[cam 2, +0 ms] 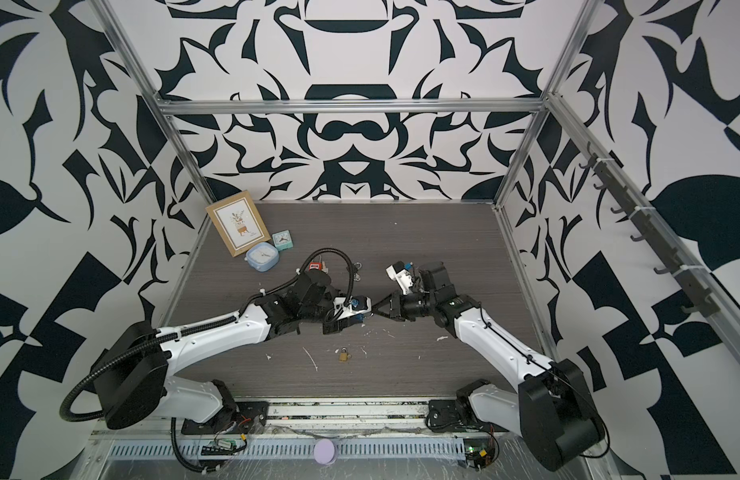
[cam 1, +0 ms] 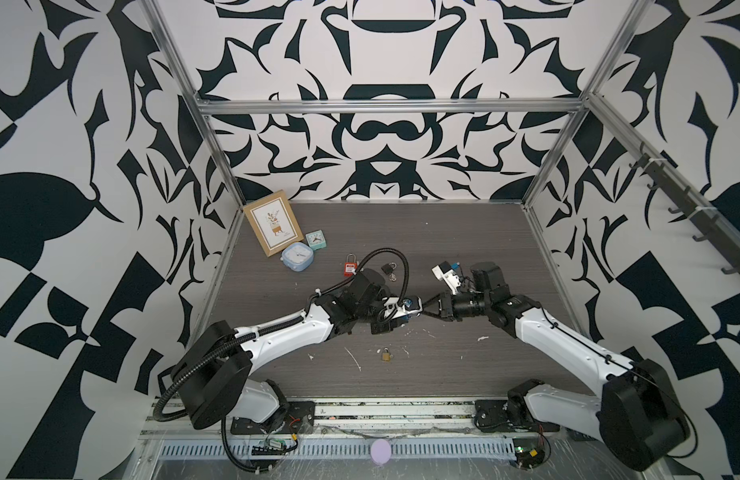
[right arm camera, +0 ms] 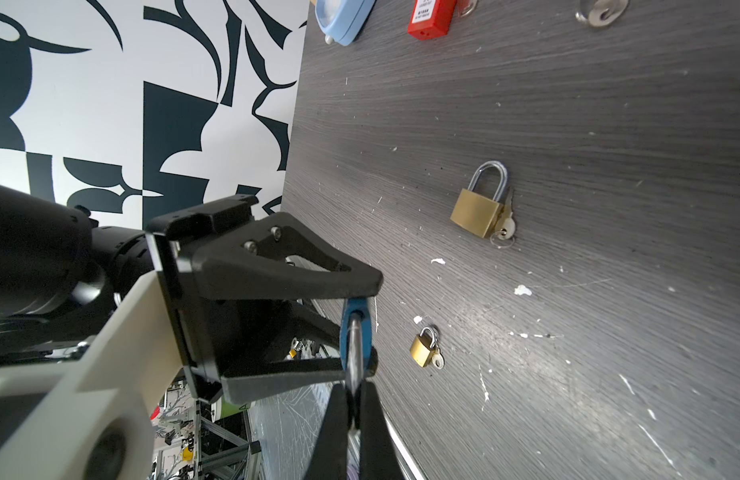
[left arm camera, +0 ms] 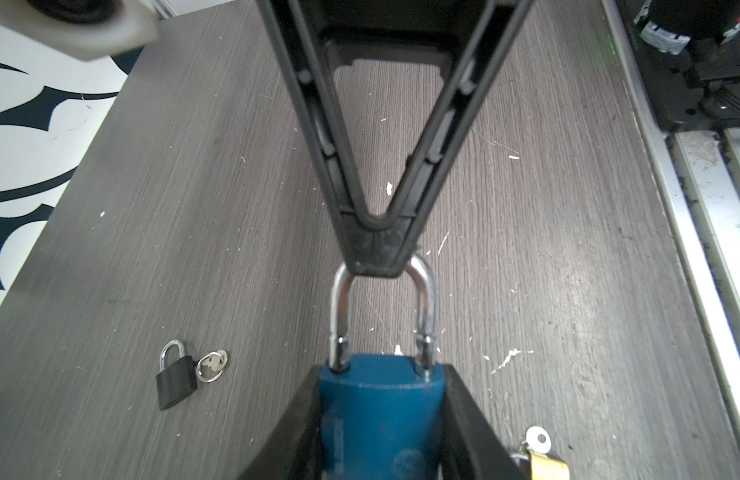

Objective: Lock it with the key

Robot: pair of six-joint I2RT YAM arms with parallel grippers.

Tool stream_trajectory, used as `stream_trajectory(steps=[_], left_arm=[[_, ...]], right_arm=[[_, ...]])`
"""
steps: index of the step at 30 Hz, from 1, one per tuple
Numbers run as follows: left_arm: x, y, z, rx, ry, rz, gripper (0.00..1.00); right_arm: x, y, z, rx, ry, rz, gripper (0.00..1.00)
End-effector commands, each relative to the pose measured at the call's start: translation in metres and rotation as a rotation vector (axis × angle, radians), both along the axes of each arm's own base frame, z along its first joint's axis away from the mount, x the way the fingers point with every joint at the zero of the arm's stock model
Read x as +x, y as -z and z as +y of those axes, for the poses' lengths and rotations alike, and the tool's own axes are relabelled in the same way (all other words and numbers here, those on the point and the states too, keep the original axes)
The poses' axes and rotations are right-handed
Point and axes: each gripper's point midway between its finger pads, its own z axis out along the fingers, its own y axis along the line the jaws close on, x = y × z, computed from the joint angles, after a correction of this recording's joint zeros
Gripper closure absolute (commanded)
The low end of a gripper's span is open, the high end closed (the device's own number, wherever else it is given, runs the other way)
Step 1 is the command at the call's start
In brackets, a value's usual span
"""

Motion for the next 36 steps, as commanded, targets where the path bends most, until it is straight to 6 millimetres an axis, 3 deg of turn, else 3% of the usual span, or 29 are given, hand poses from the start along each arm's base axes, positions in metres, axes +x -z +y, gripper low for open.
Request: stream_trajectory(steps=[1,20,36], left_arm=[[0.012,-0.039,-0.014,-0.122,-0.003,-0.101,1.00],[0.024,-0.095,-0.038,-0.288,0.012,-0.168,1.00],[0.042,-0.165,-0.054,-0.524,-0.012,-0.263,1.00]], right_arm=[[-0.001,0.004,0.002,0.007,-0.010,0.009,1.00],[-0.013,0.031,0.022,-0.012,-0.062,0.078,1.00],[-0.022,0.052,0.033,-0.029,-0.084,0.116,1.00]])
